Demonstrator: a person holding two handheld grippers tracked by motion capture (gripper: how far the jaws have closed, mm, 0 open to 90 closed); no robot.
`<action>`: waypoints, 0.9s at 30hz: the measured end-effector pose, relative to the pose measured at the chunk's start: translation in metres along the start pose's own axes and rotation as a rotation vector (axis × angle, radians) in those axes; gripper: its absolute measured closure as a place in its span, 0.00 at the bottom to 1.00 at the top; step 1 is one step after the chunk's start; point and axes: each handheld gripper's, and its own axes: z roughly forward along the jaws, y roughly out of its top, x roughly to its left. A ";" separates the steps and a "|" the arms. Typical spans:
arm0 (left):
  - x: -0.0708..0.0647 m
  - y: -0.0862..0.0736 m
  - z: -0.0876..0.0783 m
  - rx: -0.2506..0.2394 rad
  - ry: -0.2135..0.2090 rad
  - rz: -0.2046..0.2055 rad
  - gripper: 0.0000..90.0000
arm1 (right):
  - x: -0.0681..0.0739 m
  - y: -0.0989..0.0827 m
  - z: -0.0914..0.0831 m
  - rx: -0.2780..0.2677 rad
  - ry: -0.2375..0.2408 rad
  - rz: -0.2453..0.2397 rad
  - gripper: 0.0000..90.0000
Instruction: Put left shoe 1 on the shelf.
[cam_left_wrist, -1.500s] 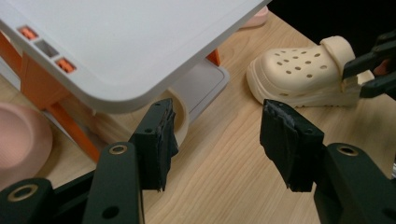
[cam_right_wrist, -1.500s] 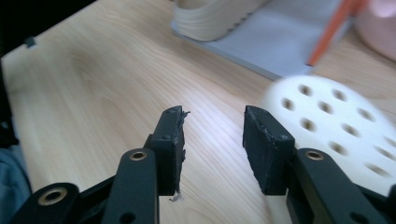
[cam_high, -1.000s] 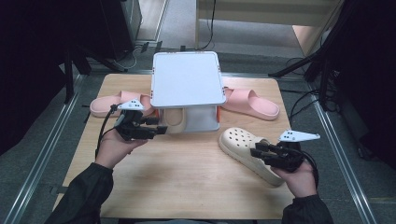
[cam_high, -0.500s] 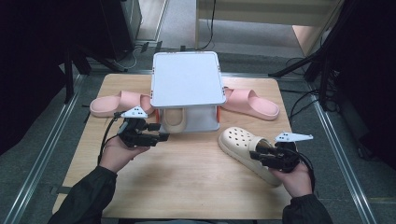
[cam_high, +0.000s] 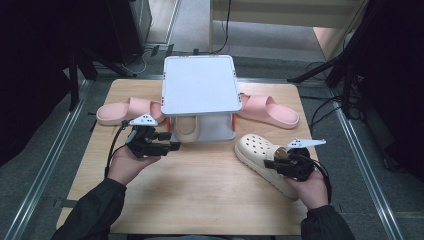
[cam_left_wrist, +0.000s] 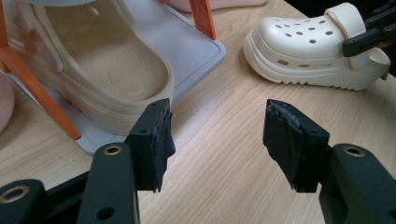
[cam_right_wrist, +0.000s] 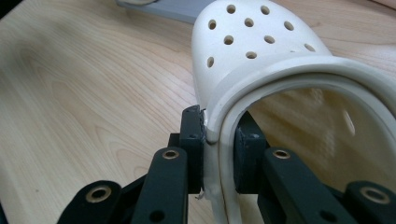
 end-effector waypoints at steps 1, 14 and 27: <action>0.000 0.000 0.000 0.002 0.002 0.002 0.47 | 0.000 0.001 0.000 -0.004 0.005 0.005 0.87; 0.001 -0.005 -0.004 0.006 0.015 -0.021 0.48 | 0.031 0.020 0.009 0.000 0.074 -0.048 0.87; -0.005 -0.018 -0.013 -0.005 0.033 -0.031 0.54 | 0.070 0.041 0.050 0.049 0.184 -0.142 0.87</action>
